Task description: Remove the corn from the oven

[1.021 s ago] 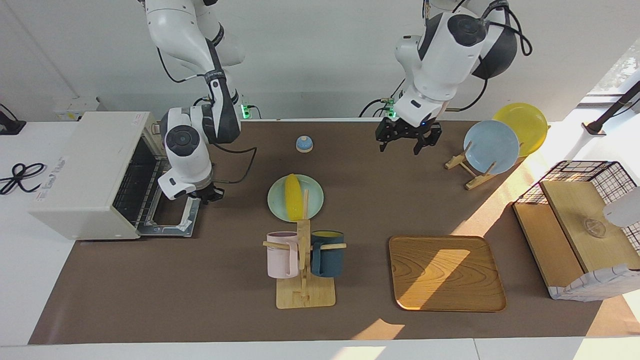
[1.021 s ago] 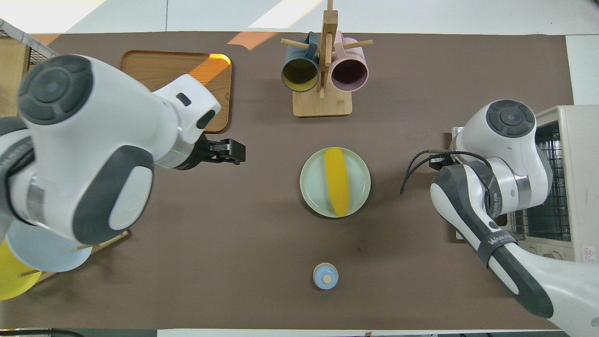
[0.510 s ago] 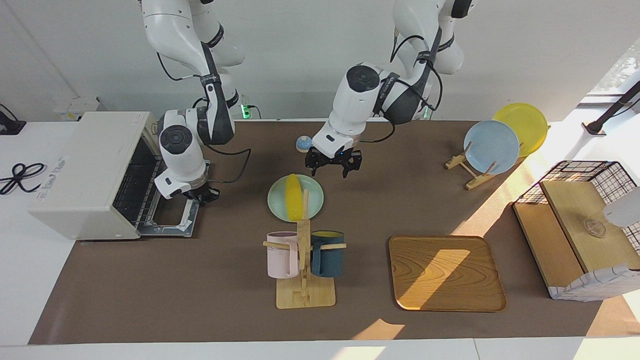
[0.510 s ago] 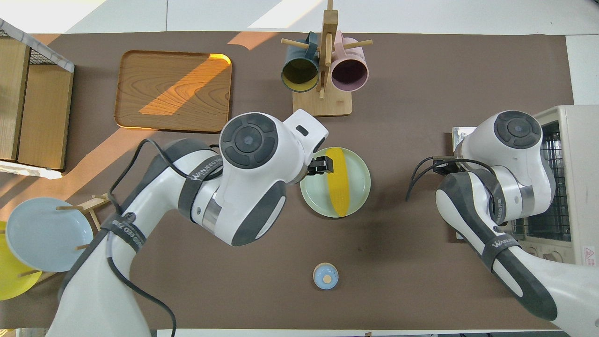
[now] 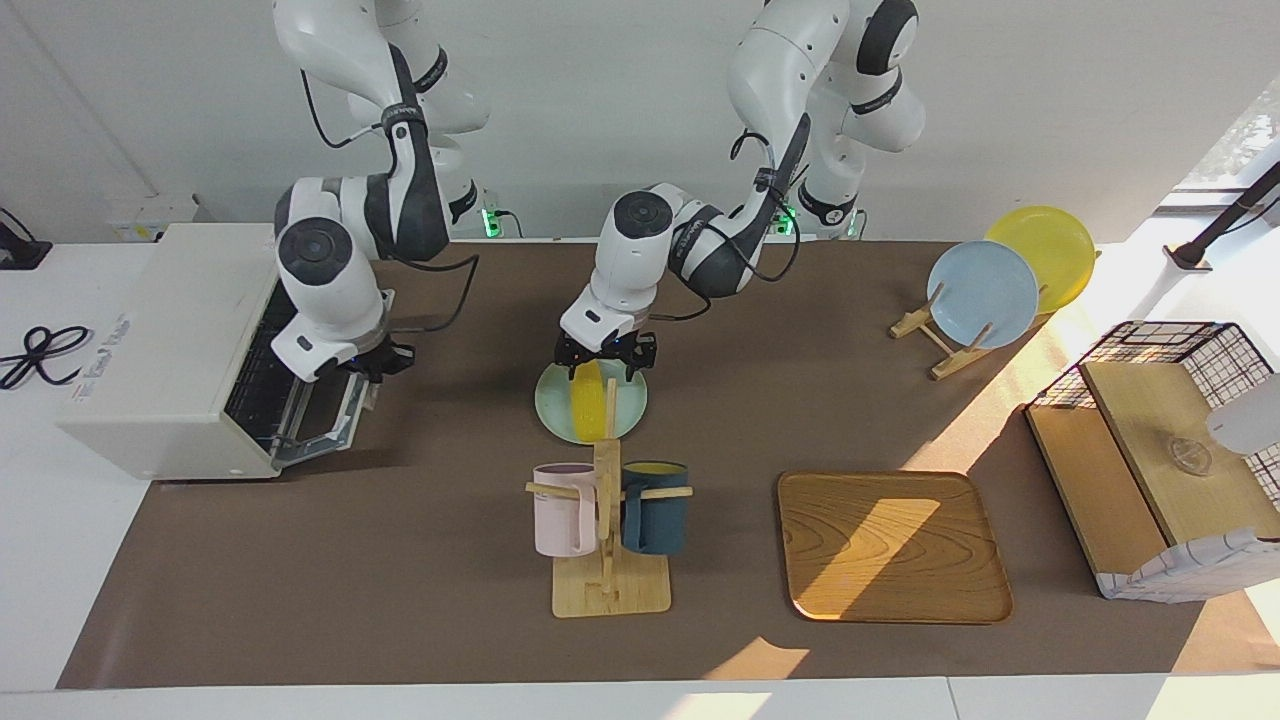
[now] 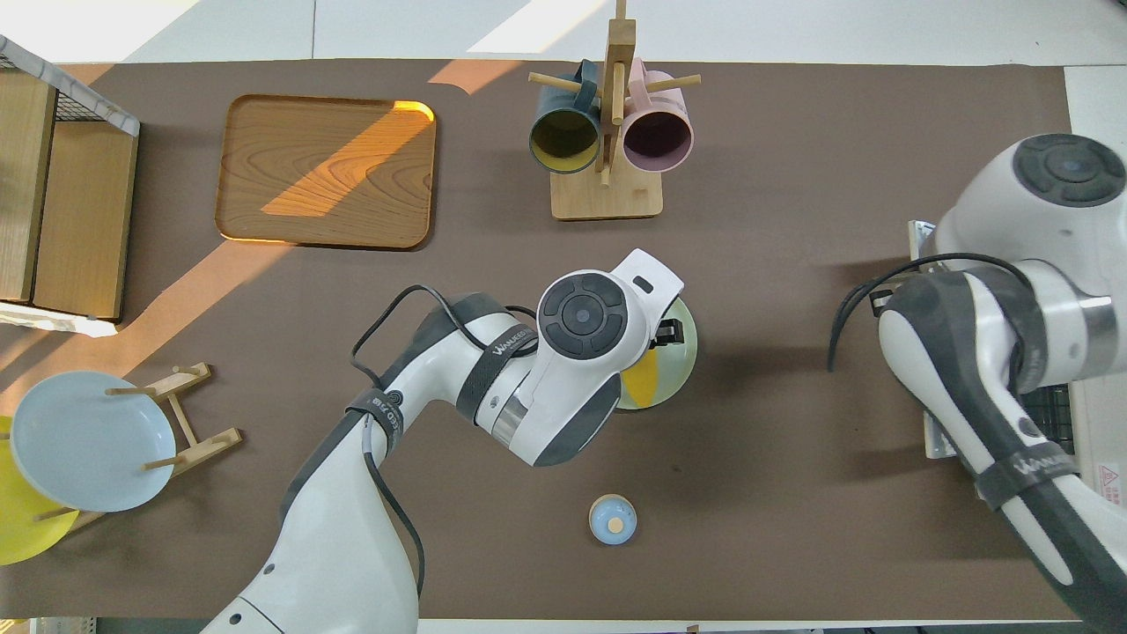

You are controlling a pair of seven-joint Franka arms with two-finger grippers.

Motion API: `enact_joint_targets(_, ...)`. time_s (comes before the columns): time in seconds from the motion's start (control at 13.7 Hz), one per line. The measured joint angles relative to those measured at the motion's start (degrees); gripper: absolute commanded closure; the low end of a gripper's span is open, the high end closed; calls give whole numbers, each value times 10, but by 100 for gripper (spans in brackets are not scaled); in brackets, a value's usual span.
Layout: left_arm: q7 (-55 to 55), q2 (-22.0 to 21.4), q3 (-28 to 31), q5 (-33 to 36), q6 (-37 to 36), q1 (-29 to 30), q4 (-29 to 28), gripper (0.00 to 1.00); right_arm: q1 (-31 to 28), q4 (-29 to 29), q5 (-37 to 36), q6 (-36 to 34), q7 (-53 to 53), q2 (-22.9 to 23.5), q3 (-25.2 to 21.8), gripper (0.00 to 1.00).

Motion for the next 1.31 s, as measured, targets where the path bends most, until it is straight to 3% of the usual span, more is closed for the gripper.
enact_joint_targets(0.22, -2, 7, 0, 2, 18, -1, 1, 0, -62, 14, -5, -19, -73, -40, -4, 100)
enact_joint_targets(0.36, -3, 8, 1, 2, 26, -3, 1, 0, -78, 19, -10, -19, -86, -42, -10, 100)
enact_joint_targets(0.44, -4, 10, 1, 6, 27, -4, 1, 0, -78, 20, -10, -21, -86, -42, -10, 94)
enact_joint_targets(0.51, -7, 15, 1, 12, 31, -5, 1, 0, -77, 20, -10, -32, -86, -43, -9, 72)
enact_joint_targets(0.66, -12, 22, 1, 19, 39, -5, 0, 0, -75, 31, 4, -72, -86, -51, -4, 40)
enact_joint_targets(0.8, -15, 26, 1, 21, 44, -6, 0, 0, -73, 69, 41, -112, -86, -72, 0, 28)
enact_joint_targets(0.95, -29, 32, 4, 25, 47, -16, -2, 0, -69, 90, 58, -137, -86, -95, 0, 0)
enact_joint_targets(1.09, -49, 46, 24, 34, 65, -40, -2, 19, -65, 91, 80, -142, -86, -102, 3, 0)
enact_joint_targets(1.17, -52, 50, 30, 35, 71, -45, 1, 43, -59, 91, 84, -142, -86, -101, 5, 0)
enact_joint_targets(1.24, -52, 51, 33, 36, 71, -46, 5, 76, -52, 91, 85, -141, -86, -100, 6, 0)
enact_joint_targets(1.31, -52, 51, 37, 36, 71, -45, 9, 100, -48, 93, 85, -141, -86, -98, 7, 0)
